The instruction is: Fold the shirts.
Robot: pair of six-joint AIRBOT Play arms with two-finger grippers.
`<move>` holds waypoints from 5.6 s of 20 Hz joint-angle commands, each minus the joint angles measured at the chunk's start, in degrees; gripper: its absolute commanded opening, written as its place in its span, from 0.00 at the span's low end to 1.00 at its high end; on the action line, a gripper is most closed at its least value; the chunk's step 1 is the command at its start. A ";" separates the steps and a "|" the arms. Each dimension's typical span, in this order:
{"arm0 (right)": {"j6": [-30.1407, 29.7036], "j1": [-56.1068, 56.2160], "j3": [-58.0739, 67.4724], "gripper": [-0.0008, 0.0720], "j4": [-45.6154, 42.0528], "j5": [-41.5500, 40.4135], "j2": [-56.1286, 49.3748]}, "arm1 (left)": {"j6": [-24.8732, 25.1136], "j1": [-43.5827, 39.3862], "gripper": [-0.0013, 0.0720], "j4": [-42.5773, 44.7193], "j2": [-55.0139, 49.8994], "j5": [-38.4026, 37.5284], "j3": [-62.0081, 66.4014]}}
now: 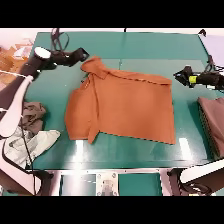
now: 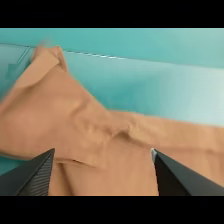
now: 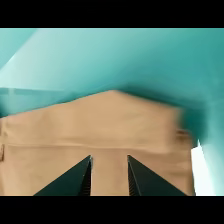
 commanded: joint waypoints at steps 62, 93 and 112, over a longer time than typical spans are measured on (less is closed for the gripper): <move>1.05 -11.93 13.14 0.03 11.58 5.03 59.63 | 4.28 15.10 0.05 -2.49 57.22 -17.53 11.08; -3.91 5.44 8.50 0.03 5.53 -7.13 -7.37 | 14.75 10.71 0.05 -22.71 3.32 1.03 -17.97; 3.13 2.32 -3.78 0.02 -21.64 18.34 -2.16 | -7.80 12.83 0.05 16.48 3.58 -35.45 -14.45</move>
